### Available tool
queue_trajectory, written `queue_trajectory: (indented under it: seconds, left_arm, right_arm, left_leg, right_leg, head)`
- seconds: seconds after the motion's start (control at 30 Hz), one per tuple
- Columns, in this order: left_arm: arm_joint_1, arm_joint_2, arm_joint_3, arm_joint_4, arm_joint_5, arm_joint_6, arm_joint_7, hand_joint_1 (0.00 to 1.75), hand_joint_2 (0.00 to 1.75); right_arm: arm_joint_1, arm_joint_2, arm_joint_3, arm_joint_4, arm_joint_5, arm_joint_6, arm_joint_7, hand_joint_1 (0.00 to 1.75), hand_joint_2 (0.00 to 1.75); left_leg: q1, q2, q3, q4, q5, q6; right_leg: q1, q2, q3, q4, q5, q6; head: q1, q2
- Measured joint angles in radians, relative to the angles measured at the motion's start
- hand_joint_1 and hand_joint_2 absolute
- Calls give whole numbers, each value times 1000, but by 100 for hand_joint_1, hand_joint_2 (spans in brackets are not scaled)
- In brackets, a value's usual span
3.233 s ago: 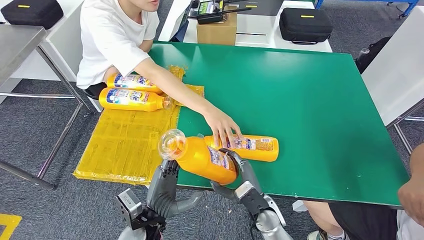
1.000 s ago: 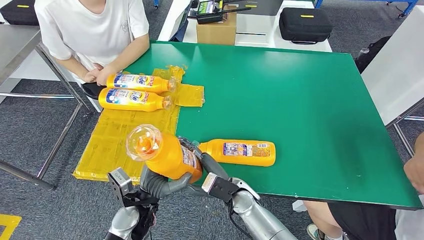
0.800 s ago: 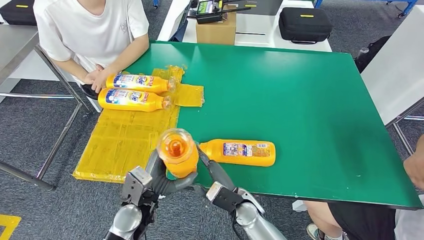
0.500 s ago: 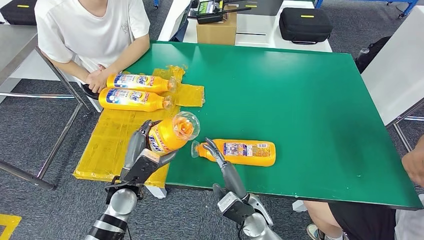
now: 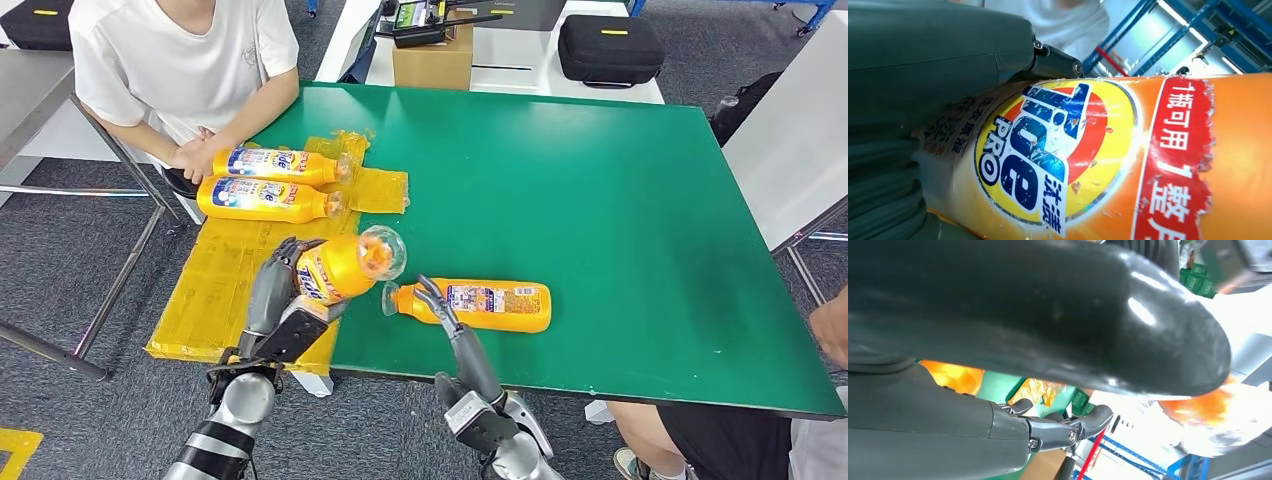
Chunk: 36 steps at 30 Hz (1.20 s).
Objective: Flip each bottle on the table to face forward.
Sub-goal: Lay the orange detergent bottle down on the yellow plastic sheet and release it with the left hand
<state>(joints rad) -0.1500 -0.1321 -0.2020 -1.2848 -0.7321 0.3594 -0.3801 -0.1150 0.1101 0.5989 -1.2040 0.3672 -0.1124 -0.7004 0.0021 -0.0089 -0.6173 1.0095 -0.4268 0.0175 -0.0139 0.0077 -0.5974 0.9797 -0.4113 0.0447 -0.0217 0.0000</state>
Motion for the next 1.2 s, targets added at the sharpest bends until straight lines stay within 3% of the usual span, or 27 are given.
queue_trajectory:
  seconds: [0.2,0.43,0.6,1.03,1.17,1.2]
  left_arm:
    - [-57,24,-9,101,-233,47,110,175,175]
    - [-250,74,-4,440,-422,5,276,175,175]
    - [-382,95,5,641,-463,-36,339,175,175]
    - [-408,98,8,679,-473,-54,355,172,175]
    - [-469,101,9,769,-516,-89,406,174,175]
    - [-488,102,8,799,-535,-99,422,134,175]
  right_arm:
    - [2,-8,0,-12,-24,6,0,0,0]
    - [2,-6,6,-16,-29,41,0,0,0]
    - [1,0,17,-15,-33,49,0,0,0]
    - [1,2,20,-15,-37,49,0,0,0]
    - [1,4,23,-13,-49,49,0,0,0]
    - [1,4,23,-11,-50,50,0,0,0]
  left_leg:
    - [0,0,0,0,0,0]
    - [0,0,0,0,1,-1]
    - [0,-1,0,0,1,-1]
    - [0,-1,1,0,1,-1]
    - [0,-1,2,0,1,-1]
    - [0,-1,2,0,1,-1]
  right_leg:
    - [0,0,0,0,0,0]
    - [0,0,1,1,1,0]
    - [0,-1,2,1,0,0]
    - [0,-1,2,1,0,0]
    - [0,-1,2,1,0,0]
    - [0,-1,3,1,0,0]
  head:
    - [0,0]
    - [0,0]
    - [0,0]
    - [0,0]
    - [0,0]
    - [0,0]
